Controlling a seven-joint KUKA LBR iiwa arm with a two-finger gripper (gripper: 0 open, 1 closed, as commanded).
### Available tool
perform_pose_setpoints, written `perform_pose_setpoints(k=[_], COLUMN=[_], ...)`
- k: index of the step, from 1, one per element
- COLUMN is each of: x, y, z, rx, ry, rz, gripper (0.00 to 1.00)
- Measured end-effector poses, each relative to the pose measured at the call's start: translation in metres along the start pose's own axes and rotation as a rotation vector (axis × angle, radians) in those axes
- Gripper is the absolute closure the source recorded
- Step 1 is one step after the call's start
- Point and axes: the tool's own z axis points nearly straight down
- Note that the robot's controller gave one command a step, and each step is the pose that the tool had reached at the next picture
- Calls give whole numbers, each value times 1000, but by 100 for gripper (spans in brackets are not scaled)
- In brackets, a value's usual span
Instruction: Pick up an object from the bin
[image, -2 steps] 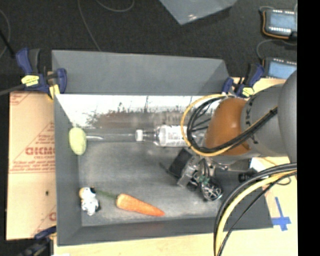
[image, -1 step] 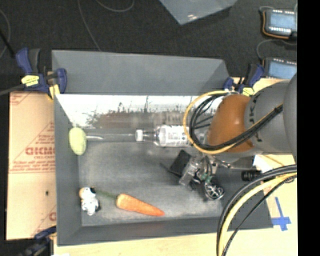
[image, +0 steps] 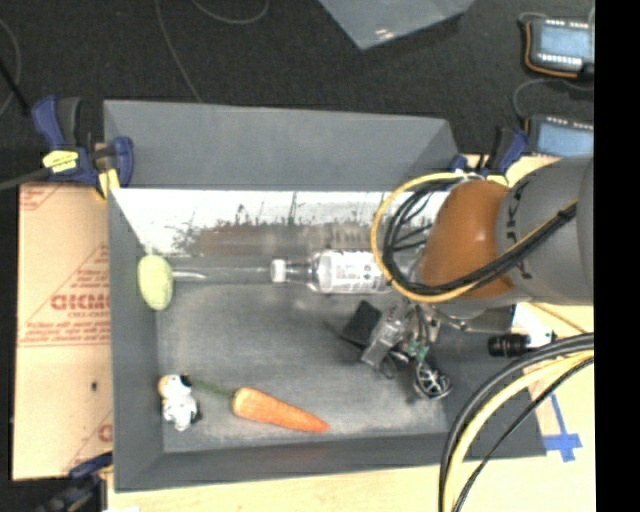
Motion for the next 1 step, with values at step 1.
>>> perform_pose_setpoints(k=[1], x=[-1], y=[0], z=[-13], rx=[-1], ry=[-3], rz=[-1], gripper=[100])
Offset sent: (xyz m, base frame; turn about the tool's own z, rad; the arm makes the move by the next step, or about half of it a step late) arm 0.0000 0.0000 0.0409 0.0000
